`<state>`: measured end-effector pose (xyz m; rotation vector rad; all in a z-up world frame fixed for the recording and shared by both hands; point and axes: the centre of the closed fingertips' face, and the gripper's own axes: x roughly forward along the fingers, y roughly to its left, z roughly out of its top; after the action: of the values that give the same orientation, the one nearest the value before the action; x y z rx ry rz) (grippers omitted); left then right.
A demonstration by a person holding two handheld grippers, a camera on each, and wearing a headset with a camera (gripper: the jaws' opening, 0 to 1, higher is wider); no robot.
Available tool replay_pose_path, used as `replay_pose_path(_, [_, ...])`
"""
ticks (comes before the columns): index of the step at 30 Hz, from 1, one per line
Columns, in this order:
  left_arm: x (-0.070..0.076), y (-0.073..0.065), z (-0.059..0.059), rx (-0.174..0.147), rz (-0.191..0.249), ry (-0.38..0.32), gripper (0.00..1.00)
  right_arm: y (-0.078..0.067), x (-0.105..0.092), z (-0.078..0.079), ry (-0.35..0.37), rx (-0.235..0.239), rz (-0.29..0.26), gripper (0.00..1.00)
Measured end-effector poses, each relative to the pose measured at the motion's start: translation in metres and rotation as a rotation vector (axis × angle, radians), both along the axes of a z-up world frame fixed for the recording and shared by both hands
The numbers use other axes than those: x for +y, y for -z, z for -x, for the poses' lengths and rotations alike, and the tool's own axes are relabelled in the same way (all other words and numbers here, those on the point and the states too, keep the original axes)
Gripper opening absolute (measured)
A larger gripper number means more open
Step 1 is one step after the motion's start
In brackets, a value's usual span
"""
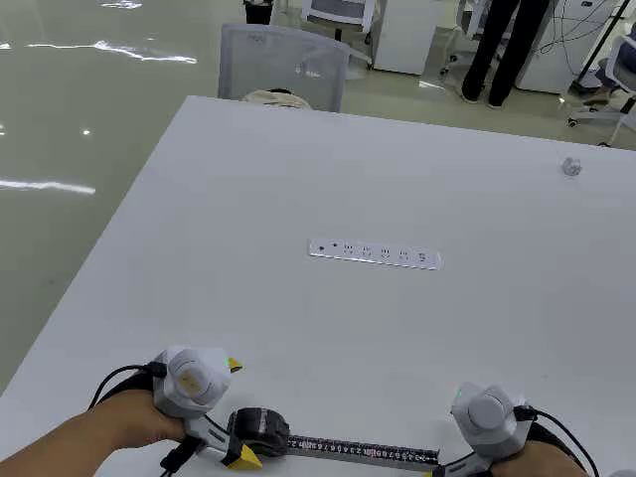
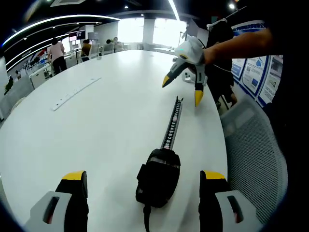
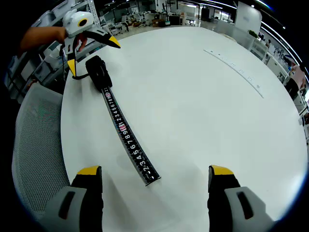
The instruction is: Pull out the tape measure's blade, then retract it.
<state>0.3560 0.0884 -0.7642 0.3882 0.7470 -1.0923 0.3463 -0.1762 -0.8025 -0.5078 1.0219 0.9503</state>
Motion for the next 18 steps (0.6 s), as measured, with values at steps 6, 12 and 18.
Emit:
replay_pose_path(6, [0.0033, -0.004, -0.0028, 0.007, 0.019, -0.034, 1.0, -0.0054, -0.0024, -0.0024, 0.038, 0.003, -0.017, 1.0])
replay_pose_path(12, [0.0038, -0.0055, -0.0007, 0.009, 0.016, -0.035, 1.0, -0.007, -0.004, -0.0032, 0.033, -0.011, -0.006, 1.0])
replay_pose_path(18, [0.006, -0.0048, 0.0021, 0.026, 0.021, -0.045, 1.0, -0.0093, -0.0057, -0.0025, 0.036, -0.026, -0.01, 1.0])
